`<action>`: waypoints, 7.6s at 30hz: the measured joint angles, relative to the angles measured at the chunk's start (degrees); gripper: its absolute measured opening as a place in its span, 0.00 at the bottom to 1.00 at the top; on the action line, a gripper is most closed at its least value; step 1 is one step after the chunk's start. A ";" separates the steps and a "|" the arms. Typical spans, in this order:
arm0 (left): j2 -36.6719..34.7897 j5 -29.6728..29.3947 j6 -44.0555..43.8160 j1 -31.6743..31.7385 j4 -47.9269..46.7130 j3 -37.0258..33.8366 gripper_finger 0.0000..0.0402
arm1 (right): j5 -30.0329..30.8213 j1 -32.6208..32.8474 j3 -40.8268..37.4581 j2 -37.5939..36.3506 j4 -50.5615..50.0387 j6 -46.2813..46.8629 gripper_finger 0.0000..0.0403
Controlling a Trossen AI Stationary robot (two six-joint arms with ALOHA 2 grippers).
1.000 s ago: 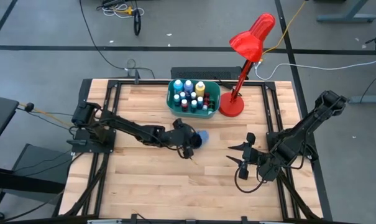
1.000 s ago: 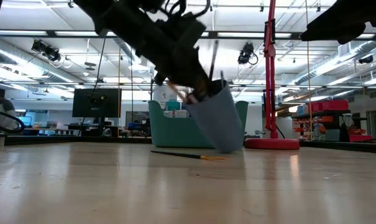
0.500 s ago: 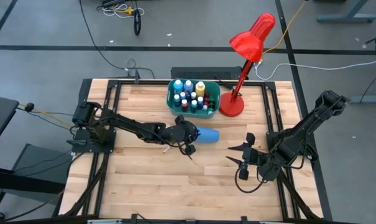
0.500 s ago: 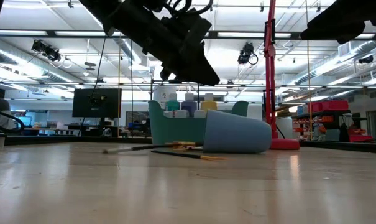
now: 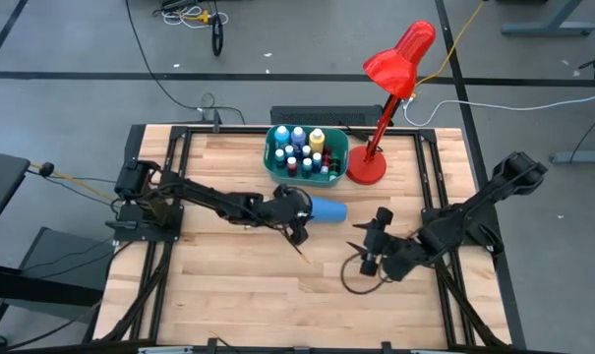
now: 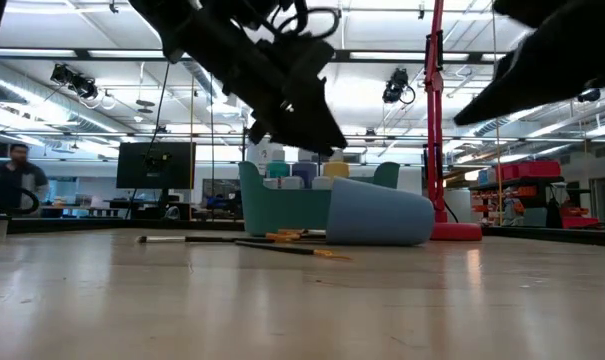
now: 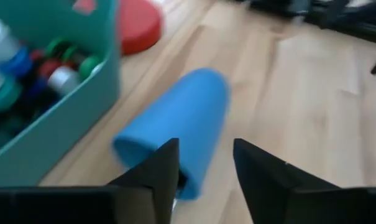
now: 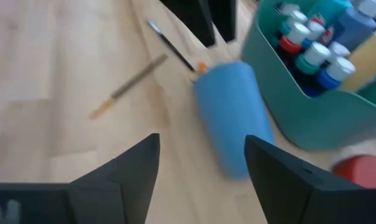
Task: Pick & Place Paint Supplies
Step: Adjust the blue cup, then put the silver paint brush into the blue cup
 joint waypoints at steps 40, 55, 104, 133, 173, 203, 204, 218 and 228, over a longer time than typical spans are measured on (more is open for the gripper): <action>6.69 13.38 -8.57 6.32 6.34 -0.39 0.26 | -17.16 -22.93 0.00 21.08 9.30 -3.51 0.54; 6.56 22.50 -3.31 7.88 -9.10 10.81 0.04 | -22.95 -23.40 -0.24 21.33 16.81 -5.11 0.54; 8.07 11.09 21.12 2.85 -80.57 35.41 0.04 | -37.52 -19.03 2.69 21.16 21.11 -12.04 0.54; 7.89 14.00 19.42 9.65 -72.40 22.62 0.07 | -37.56 -16.75 2.69 21.16 20.54 -11.00 0.54; 1.35 7.35 12.92 1.38 -84.64 38.80 0.26 | -37.54 -16.78 2.67 21.16 21.80 -12.46 0.54; -28.37 -30.35 -24.73 -27.56 -11.26 -33.21 0.24 | -37.51 -16.78 2.67 21.16 28.62 -13.83 0.54; -28.28 -30.35 -26.31 -27.21 -11.37 -34.65 0.24 | -37.51 -16.78 2.67 21.16 28.75 -14.01 0.54; -10.82 -27.36 -27.87 -26.25 14.11 -42.77 0.24 | -37.47 -16.78 2.67 21.16 28.80 -15.28 0.54; -4.63 -28.70 -32.32 -26.29 17.20 -42.60 0.23 | -37.43 -16.78 2.67 21.16 28.77 -15.31 0.54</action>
